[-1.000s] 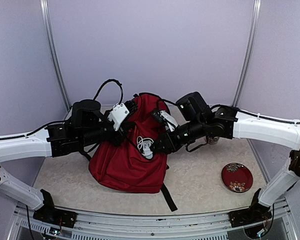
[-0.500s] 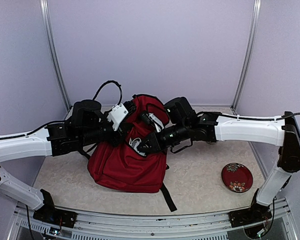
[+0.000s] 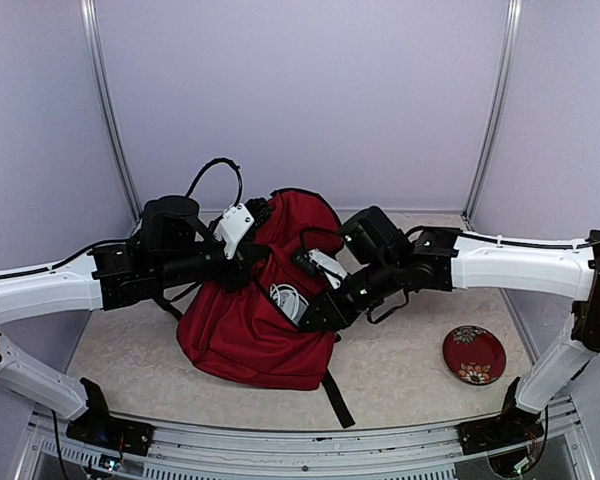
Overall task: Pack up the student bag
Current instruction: Adjust the charger in the lower front pocket of the bag.
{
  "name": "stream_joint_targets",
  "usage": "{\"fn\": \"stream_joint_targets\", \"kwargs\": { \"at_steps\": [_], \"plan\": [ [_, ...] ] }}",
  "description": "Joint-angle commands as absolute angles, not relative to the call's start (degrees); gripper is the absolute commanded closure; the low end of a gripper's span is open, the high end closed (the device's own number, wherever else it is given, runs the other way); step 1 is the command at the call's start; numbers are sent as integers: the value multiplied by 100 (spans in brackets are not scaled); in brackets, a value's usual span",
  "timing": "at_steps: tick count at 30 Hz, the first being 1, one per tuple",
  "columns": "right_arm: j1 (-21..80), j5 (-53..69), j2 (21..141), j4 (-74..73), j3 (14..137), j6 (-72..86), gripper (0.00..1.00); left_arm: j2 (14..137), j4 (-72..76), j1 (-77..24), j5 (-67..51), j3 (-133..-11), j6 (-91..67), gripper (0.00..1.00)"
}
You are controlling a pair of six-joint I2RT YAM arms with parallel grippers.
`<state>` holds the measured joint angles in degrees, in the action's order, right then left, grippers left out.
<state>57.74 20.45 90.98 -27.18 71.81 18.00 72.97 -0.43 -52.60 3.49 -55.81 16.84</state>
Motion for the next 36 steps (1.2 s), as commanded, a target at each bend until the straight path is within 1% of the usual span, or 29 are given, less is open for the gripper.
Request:
{"fn": "stream_joint_targets", "kwargs": {
  "at_steps": [1,3,5,7,13,17,22,24,26,30,33,36],
  "plan": [
    [5728,1863,8557,-2727,7736,1602,71,7045,942,-5290,127,-6019,1642,100],
    [5646,1904,8454,-2369,7774,1717,67,7045,941,-5296,112,-6019,1646,100],
    [5567,1638,8499,-2086,7725,2035,67,7056,934,-5307,107,-6020,1658,100],
    [5551,1347,8711,-1902,7661,2233,70,7079,925,-5315,106,-6016,1667,100],
    [5559,1398,9425,-1768,7648,2397,82,7062,938,-5326,106,-6014,1656,100],
    [5734,2213,9728,-1527,7436,2243,91,7057,966,-5326,165,-6015,1637,100],
    [6035,2203,10130,-2125,7583,1909,94,7075,961,-5326,112,-6029,1597,100],
    [6034,2020,10029,-2242,7603,1913,91,7069,958,-5326,105,-6029,1586,100],
    [5994,1724,9760,-2394,7720,1879,83,7062,967,-5324,142,-6017,1596,100],
    [5735,1414,8833,-2242,7704,1939,74,7085,967,-5326,132,-6011,1615,100],
    [5333,1838,8038,-1617,7150,2229,67,7125,965,-5326,140,-6003,1630,100],
    [4942,1962,7532,-1469,6441,2579,65,7169,958,-5325,124,-6003,1635,100]
  ]
}}
